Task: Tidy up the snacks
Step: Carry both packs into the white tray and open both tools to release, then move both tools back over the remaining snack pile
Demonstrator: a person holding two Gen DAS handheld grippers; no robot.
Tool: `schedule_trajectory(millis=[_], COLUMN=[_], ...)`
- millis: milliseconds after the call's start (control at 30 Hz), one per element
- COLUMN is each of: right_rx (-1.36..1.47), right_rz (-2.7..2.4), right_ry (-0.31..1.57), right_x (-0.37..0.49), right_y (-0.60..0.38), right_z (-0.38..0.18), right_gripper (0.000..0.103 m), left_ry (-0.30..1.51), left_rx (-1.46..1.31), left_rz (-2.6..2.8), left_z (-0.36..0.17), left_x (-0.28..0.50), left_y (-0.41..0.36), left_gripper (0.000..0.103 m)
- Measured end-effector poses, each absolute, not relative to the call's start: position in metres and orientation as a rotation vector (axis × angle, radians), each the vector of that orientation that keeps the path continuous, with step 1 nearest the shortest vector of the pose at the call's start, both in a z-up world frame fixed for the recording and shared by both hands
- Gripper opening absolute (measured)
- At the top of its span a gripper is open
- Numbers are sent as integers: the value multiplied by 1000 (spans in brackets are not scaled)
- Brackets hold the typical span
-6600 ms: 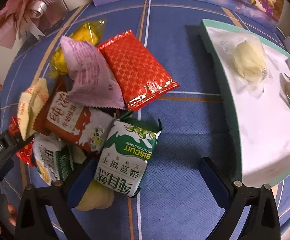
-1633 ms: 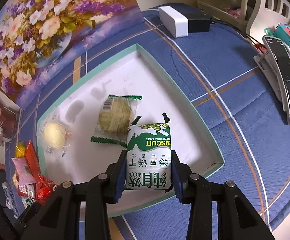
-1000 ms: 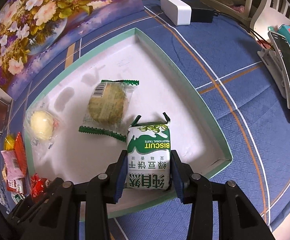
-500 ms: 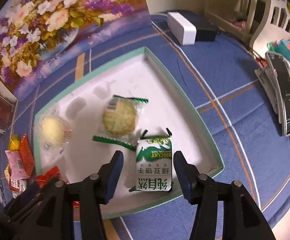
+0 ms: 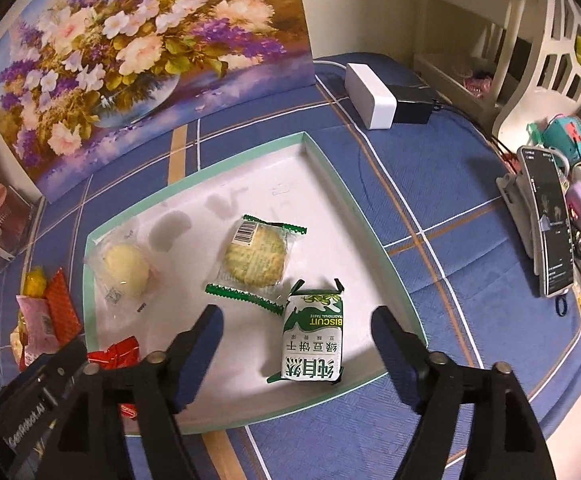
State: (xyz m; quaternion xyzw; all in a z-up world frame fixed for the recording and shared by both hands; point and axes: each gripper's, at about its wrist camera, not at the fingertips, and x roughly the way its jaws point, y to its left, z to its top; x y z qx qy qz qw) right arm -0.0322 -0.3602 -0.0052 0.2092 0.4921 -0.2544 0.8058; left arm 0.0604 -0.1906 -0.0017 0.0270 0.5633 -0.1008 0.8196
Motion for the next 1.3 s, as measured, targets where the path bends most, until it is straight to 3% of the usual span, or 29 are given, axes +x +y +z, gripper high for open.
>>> schedule_trajectory(millis=[233, 300, 467, 533, 700, 1000, 1300], right_rx=[404, 394, 374, 370, 340, 303, 411], right_rz=[-544, -545, -534, -528, -538, -520, -402], right_ry=[1084, 1088, 1085, 1086, 1092, 1156, 1051], right_x=[-27, -26, -24, -24, -21, -14, -18], right_y=[-353, -351, -344, -341, -331, -316, -304], right_z=[-10, -11, -8, -6, -5, -13, 4], right_gripper=[85, 96, 100, 100, 103, 103, 103], left_ry=[1249, 1247, 1240, 1235, 1198, 1182, 1104], left_rx=[-13, -11, -11, -14, 24, -26, -35], left_rz=[-134, -119, -91, -77, 6, 22, -8], left_z=[-14, -15, -13, -13, -13, -9, 8], left_x=[68, 69, 69, 70, 73, 79, 79], left_y=[-166, -162, -156, -152, -142, -121, -113], left_gripper=[64, 64, 65, 88, 100, 100, 100])
